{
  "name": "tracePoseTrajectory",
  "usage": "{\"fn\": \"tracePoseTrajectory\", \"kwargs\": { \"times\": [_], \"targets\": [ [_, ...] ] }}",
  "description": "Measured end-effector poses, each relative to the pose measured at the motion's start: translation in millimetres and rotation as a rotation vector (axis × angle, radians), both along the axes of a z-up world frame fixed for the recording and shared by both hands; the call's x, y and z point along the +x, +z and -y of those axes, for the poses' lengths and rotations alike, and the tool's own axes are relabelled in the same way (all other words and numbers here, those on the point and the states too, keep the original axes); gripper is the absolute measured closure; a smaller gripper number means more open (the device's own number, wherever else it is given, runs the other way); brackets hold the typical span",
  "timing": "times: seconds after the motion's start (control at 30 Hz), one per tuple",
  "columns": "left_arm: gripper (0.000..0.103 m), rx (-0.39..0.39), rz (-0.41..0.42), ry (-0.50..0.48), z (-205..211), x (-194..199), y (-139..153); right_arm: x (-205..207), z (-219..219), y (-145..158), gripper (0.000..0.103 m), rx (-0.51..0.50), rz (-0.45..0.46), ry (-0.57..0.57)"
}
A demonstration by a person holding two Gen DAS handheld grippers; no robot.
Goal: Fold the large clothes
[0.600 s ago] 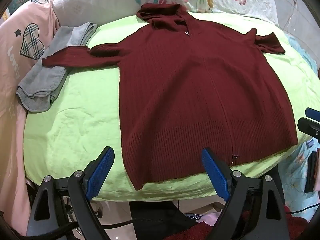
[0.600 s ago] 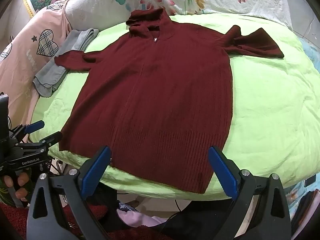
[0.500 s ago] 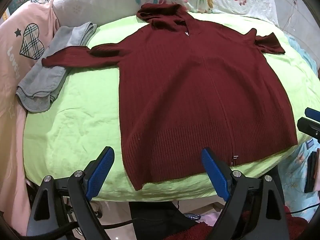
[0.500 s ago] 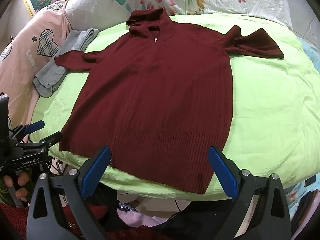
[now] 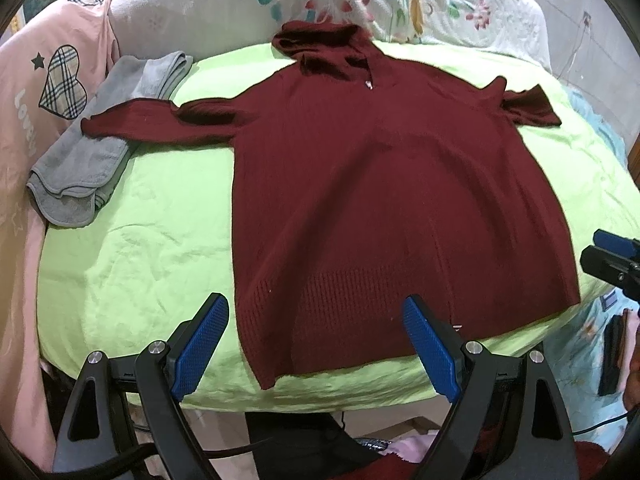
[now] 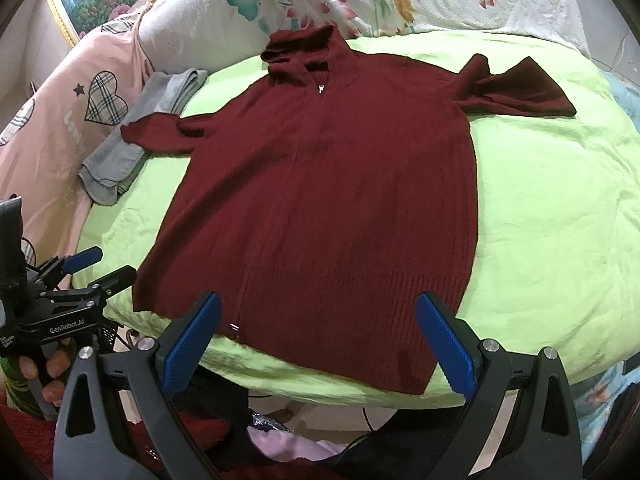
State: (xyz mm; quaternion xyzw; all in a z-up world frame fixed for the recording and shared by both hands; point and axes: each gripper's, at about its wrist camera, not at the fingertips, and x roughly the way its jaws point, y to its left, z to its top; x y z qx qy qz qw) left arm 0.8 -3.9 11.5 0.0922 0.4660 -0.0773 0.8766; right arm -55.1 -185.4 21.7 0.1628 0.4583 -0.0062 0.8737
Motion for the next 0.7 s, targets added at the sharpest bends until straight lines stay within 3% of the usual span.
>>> {"fn": "tracePoseTrajectory", "kwargs": {
  "times": [0.27,0.47,0.7],
  "targets": [
    [0.014,-0.036,0.026,-0.02,0.8,-4.3,5.5,0.8,-2.3,-2.5,0.005,-0.005,-0.013,0.008],
    [0.014,-0.068,-0.001,-0.026,-1.0,-4.3,5.3,1.2,-2.9,-2.1,0.005,-0.016,0.004,0.008],
    [0.014,-0.043,0.006,-0.028,-0.5,-4.5,3.4,2.5,-1.0,-2.2,0.005,-0.013,0.006,0.012]
  ]
}}
